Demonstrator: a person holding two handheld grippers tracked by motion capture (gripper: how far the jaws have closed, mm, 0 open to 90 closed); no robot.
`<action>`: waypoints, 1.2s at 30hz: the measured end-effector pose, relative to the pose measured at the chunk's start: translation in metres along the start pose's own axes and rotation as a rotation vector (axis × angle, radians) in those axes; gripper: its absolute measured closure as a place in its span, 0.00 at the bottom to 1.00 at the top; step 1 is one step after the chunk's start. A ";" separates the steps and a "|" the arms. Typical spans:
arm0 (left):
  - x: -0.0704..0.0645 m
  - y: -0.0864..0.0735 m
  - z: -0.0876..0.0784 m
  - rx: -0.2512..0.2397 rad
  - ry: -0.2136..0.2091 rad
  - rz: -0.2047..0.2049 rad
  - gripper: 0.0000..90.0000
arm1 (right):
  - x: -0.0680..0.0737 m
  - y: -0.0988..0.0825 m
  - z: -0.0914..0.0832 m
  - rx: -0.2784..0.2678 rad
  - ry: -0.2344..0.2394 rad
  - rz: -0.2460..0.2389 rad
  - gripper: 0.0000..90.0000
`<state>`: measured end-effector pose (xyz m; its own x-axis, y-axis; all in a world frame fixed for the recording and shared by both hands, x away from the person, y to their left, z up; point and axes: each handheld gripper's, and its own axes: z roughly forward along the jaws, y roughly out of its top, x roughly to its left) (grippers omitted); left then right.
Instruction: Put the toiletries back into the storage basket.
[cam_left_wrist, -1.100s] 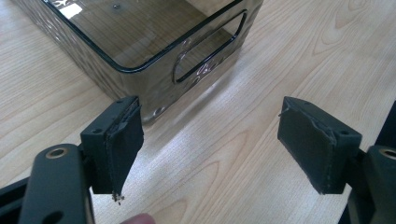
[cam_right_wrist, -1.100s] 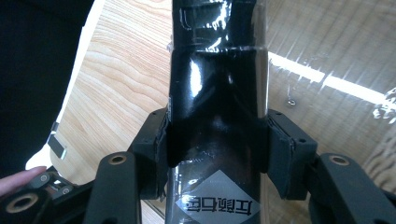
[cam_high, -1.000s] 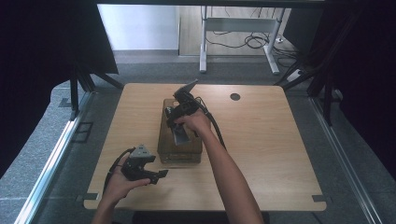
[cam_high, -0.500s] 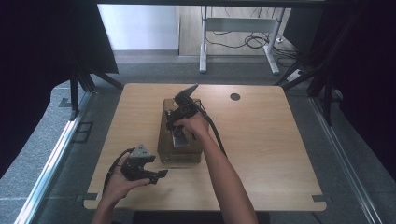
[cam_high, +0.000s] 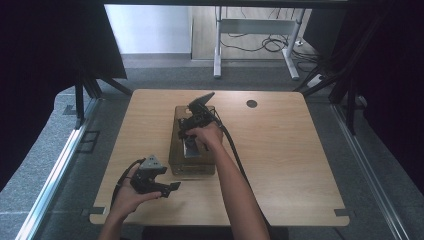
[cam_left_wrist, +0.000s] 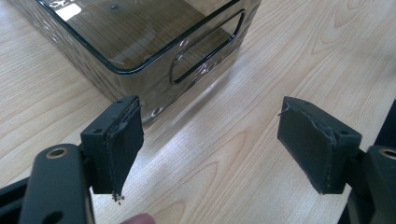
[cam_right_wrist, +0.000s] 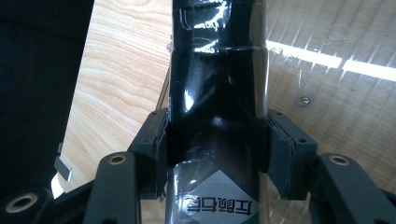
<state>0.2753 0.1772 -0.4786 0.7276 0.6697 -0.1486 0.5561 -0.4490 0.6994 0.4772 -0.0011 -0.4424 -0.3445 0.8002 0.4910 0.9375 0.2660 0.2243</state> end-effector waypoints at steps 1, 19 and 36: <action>0.000 0.000 0.000 0.003 0.002 0.003 0.25 | 0.000 0.000 -0.001 -0.006 0.000 0.006 0.51; 0.000 0.000 -0.002 -0.012 -0.007 -0.003 0.25 | -0.006 -0.002 0.010 -0.022 0.022 0.091 0.51; 0.002 0.000 -0.005 -0.017 -0.003 -0.002 0.25 | -0.008 -0.007 0.033 -0.026 0.026 0.174 0.51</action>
<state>0.2749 0.1813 -0.4755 0.7280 0.6686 -0.1519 0.5505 -0.4379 0.7108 0.4749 0.0080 -0.4758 -0.1786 0.8185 0.5460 0.9816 0.1103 0.1558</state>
